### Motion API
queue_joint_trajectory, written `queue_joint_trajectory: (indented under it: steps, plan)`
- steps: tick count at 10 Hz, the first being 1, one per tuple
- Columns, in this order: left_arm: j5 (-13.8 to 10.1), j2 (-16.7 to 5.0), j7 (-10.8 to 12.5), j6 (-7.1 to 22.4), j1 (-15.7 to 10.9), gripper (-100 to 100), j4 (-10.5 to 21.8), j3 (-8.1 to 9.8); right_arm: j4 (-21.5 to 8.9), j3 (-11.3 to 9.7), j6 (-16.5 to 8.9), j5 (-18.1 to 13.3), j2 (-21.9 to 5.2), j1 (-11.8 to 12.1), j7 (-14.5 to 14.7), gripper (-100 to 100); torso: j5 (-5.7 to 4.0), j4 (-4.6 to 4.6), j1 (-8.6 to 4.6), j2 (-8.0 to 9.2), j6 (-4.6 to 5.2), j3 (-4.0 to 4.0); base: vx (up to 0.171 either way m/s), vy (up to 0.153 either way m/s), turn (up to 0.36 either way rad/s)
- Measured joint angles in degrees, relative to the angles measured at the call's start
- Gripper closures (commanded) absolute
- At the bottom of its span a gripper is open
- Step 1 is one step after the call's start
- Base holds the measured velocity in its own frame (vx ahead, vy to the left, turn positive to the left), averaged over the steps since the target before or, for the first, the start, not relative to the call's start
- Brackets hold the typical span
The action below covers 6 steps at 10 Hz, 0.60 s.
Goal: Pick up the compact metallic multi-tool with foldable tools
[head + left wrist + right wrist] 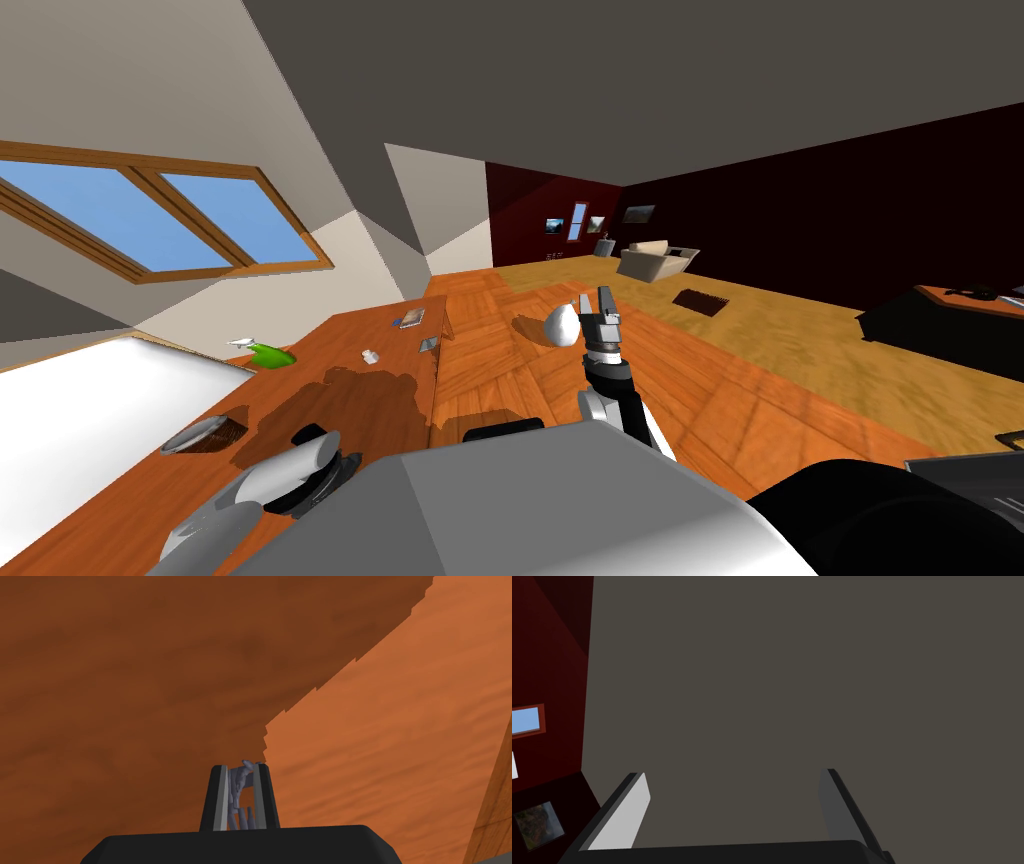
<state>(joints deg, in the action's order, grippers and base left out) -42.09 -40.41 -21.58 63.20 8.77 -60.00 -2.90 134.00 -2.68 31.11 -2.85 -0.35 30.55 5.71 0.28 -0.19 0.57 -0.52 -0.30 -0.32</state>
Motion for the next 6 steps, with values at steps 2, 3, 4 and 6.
queue_joint_trajectory:
  steps: [2, 3, 4, 6]
  plan:
    - [0.0, 0.01, -0.02, 0.01, 0.0, 0, -0.01, -0.01, 0.0, 0.0, 0.0, 0.0, 0.0, 0.0, 0.0, 0, 0.01, 0.0, 0.07, 0.0, -0.02, 0.0, 0.0, 0.0, 0.0]
    - [0.0, 0.01, -0.03, 0.0, -0.01, 100, -0.01, -0.01, 0.0, 0.0, 0.0, 0.0, 0.0, 0.0, 0.0, 0, 0.02, 0.0, 0.08, 0.0, -0.02, 0.0, 0.001, 0.01, 0.08]
    - [-0.44, -0.55, -0.04, 0.68, 0.12, 100, -0.51, 0.04, 0.0, 0.0, 0.0, 0.0, 0.0, 0.0, 0.0, 0, -0.02, -0.01, 0.12, 0.01, -0.07, 0.0, 0.015, -0.002, 0.053]
    - [-0.92, -1.3, -0.06, 1.81, 0.14, 0, -0.96, 0.13, 0.0, 0.0, 0.0, 0.0, 0.0, 0.0, 0.0, 0, 0.02, -0.01, 0.08, -0.02, -0.04, -0.01, 0.002, 0.0, 0.005]
